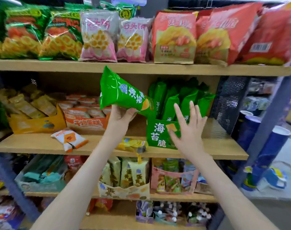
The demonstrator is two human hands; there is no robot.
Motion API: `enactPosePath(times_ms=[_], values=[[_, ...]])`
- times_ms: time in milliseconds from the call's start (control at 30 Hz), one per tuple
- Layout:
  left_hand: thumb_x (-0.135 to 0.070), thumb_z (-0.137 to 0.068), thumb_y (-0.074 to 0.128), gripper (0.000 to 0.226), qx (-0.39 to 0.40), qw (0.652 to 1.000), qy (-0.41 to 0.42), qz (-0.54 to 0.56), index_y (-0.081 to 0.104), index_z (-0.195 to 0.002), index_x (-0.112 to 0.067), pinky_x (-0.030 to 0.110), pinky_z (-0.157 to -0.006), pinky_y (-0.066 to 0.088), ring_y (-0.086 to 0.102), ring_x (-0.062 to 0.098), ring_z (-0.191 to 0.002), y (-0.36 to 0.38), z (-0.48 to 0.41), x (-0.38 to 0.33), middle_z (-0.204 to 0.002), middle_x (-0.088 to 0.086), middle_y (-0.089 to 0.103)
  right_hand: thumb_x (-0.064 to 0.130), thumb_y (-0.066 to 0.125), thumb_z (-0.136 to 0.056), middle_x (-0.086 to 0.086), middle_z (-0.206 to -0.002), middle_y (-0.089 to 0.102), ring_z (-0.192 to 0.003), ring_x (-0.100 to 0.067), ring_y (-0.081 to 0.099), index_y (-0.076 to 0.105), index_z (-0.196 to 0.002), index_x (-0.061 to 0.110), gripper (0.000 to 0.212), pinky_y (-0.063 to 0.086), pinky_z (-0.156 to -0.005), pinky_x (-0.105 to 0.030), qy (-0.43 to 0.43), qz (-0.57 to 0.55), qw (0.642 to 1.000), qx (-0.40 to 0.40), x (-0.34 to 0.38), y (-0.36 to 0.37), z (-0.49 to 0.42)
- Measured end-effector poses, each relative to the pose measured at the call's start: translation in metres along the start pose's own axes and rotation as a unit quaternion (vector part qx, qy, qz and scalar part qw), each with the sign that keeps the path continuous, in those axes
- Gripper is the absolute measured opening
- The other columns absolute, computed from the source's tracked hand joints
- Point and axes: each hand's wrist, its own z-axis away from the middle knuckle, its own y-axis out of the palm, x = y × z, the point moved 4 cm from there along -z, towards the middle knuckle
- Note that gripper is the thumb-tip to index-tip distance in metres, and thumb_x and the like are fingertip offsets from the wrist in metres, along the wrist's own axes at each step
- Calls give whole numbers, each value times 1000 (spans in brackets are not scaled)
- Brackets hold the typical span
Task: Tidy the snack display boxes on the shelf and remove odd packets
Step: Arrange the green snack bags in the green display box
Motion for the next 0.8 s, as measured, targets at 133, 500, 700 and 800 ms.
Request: enactPosePath(times_ms=[133,500,700,800], values=[[6,-98,43,36,22,996,13,-87,41,-110,-29,40,-105,44,57,0,-104,16,-17,14,-113,-12,55,45,66,-87,-14,-156,8,-144,-37,7,24,-152,29,78,14,-103,-75,8,36,999,13,-24,16,-7],[0,-96,54,23,55,955,92,-276,58,-114,-13,-4,-81,34,55,5,-101,23,-51,14,-100,-20,55,49,39,-94,-14,-158,6,-146,-37,6,8,-154,35,69,17,-109,-69,-20,49,999,-9,-28,19,-11],[-8,-94,57,30,108,957,56,-263,48,-107,-34,-2,-81,38,51,-27,-92,15,-51,26,-105,-24,56,38,58,-90,-15,-157,6,-145,-41,7,15,-152,37,76,15,-103,-75,-34,80,996,-21,-20,23,-23],[-9,-96,53,29,90,969,46,-226,41,-111,-31,-3,-77,37,50,-30,-88,13,-54,26,-107,-23,53,40,51,-90,-15,-156,9,-144,-41,9,16,-152,36,71,18,-103,-76,-24,96,995,-23,-19,25,-22]])
